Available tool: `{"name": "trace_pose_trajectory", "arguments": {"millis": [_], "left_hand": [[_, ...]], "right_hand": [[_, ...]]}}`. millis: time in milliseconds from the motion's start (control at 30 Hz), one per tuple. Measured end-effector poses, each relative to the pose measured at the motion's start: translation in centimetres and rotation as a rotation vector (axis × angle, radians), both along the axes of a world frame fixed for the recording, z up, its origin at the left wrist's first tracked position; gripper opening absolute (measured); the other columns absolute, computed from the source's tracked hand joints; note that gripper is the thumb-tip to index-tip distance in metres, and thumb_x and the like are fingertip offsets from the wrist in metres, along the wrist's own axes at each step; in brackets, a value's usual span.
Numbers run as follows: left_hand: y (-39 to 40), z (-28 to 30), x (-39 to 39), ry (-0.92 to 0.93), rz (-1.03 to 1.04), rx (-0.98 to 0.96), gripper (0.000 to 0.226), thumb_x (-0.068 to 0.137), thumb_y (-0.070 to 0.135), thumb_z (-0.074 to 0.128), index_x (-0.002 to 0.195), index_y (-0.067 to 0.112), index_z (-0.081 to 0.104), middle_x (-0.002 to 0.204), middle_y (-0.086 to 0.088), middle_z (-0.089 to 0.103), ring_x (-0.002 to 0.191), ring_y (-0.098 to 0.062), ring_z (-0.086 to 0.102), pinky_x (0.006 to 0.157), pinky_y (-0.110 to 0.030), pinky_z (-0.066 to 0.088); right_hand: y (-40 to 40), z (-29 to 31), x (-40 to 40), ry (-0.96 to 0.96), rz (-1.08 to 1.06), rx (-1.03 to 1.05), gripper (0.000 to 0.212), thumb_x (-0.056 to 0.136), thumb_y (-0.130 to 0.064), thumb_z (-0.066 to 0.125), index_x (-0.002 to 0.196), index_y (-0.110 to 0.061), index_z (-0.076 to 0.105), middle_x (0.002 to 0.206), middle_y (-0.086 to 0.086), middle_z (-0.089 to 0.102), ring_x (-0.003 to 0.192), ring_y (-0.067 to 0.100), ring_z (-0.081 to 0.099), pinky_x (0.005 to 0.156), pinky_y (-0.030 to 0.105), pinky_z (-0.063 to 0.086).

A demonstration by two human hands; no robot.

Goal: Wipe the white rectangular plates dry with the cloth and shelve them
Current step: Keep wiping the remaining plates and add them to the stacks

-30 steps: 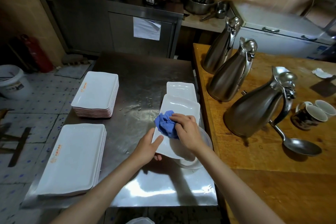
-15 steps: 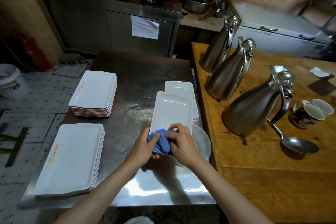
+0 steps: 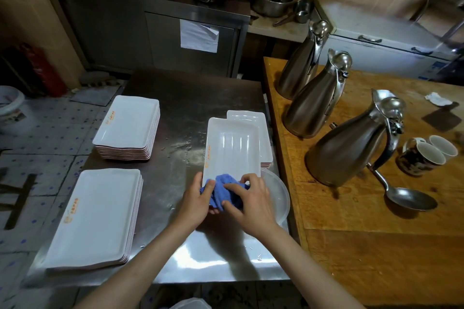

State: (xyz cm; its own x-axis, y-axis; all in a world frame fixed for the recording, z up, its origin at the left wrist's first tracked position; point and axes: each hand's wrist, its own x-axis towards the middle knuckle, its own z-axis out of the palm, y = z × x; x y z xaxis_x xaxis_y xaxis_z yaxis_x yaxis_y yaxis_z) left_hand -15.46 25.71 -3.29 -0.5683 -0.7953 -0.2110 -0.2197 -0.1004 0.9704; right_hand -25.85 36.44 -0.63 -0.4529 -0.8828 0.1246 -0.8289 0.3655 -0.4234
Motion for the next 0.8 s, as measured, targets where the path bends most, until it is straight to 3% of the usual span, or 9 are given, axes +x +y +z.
{"name": "trace_pose_trajectory", "arguments": {"millis": [100, 267, 400, 500, 633, 700, 800], "left_hand": [[0.1, 0.0, -0.1, 0.007, -0.005, 0.07, 0.006, 0.1, 0.023, 0.046, 0.105, 0.023, 0.05, 0.082, -0.001, 0.066, 0.056, -0.025, 0.065, 0.051, -0.034, 0.055], [0.0, 0.1, 0.1, -0.007, -0.005, 0.071, 0.015, 0.1, 0.021, 0.043, 0.114, 0.021, 0.05, 0.091, -0.005, 0.065, 0.056, -0.028, 0.064, 0.051, -0.035, 0.054], [-0.1, 0.2, 0.2, -0.012, -0.014, 0.084, 0.019, 0.1, 0.02, 0.044, 0.118, 0.022, 0.047, 0.095, -0.004, 0.063, 0.052, -0.019, 0.062, 0.047, -0.03, 0.053], [-0.3, 0.4, 0.2, -0.014, -0.023, 0.068, 0.018, 0.1, 0.02, 0.044, 0.117, 0.024, 0.046, 0.096, -0.002, 0.062, 0.052, -0.018, 0.062, 0.048, -0.029, 0.054], [-0.4, 0.6, 0.3, -0.033, -0.029, 0.048, 0.016, 0.1, 0.019, 0.043, 0.114, 0.027, 0.045, 0.096, 0.002, 0.062, 0.055, -0.023, 0.063, 0.053, -0.036, 0.054], [-0.4, 0.4, 0.4, -0.058, -0.041, 0.042, 0.017, 0.1, 0.021, 0.043, 0.115, 0.029, 0.045, 0.096, 0.005, 0.062, 0.063, -0.03, 0.065, 0.058, -0.041, 0.056], [-0.4, 0.3, 0.4, -0.09, -0.06, 0.027, 0.018, 0.1, 0.023, 0.043, 0.117, 0.029, 0.045, 0.096, 0.005, 0.063, 0.067, -0.032, 0.067, 0.062, -0.045, 0.058]], "right_hand": [[0.0, -0.3, -0.6, 0.028, -0.031, -0.031, 0.036, 0.077, -0.047, 0.049, 0.101, -0.026, 0.066, 0.095, 0.003, 0.05, 0.084, 0.021, 0.05, 0.069, 0.027, 0.038], [0.1, -0.6, -2.0, 0.072, -0.08, -0.087, 0.024, 0.074, -0.034, 0.064, 0.096, -0.024, 0.068, 0.093, 0.005, 0.051, 0.084, 0.023, 0.052, 0.067, 0.034, 0.045], [0.3, -0.8, -2.5, 0.079, -0.141, -0.071, 0.047, 0.072, -0.029, 0.072, 0.118, -0.026, 0.061, 0.112, 0.011, 0.051, 0.099, 0.027, 0.051, 0.08, 0.04, 0.05], [0.1, -0.6, -2.6, -0.088, -0.242, -0.042, 0.056, 0.079, -0.031, 0.067, 0.132, -0.021, 0.049, 0.119, 0.005, 0.045, 0.108, 0.019, 0.043, 0.086, 0.027, 0.04], [-0.2, -0.8, -2.5, -0.094, -0.282, -0.092, 0.025, 0.084, -0.028, 0.061, 0.103, -0.011, 0.06, 0.1, 0.0, 0.047, 0.089, 0.012, 0.045, 0.063, 0.009, 0.029], [-0.5, -0.7, -2.7, -0.171, -0.322, -0.122, 0.021, 0.086, -0.032, 0.053, 0.089, -0.012, 0.055, 0.092, -0.001, 0.044, 0.077, 0.011, 0.044, 0.055, 0.01, 0.03], [-1.2, -0.2, -3.4, -0.428, -0.497, -0.273, 0.019, 0.087, -0.018, 0.055, 0.07, -0.012, 0.05, 0.085, 0.009, 0.048, 0.066, 0.012, 0.044, 0.055, 0.015, 0.031]]}}
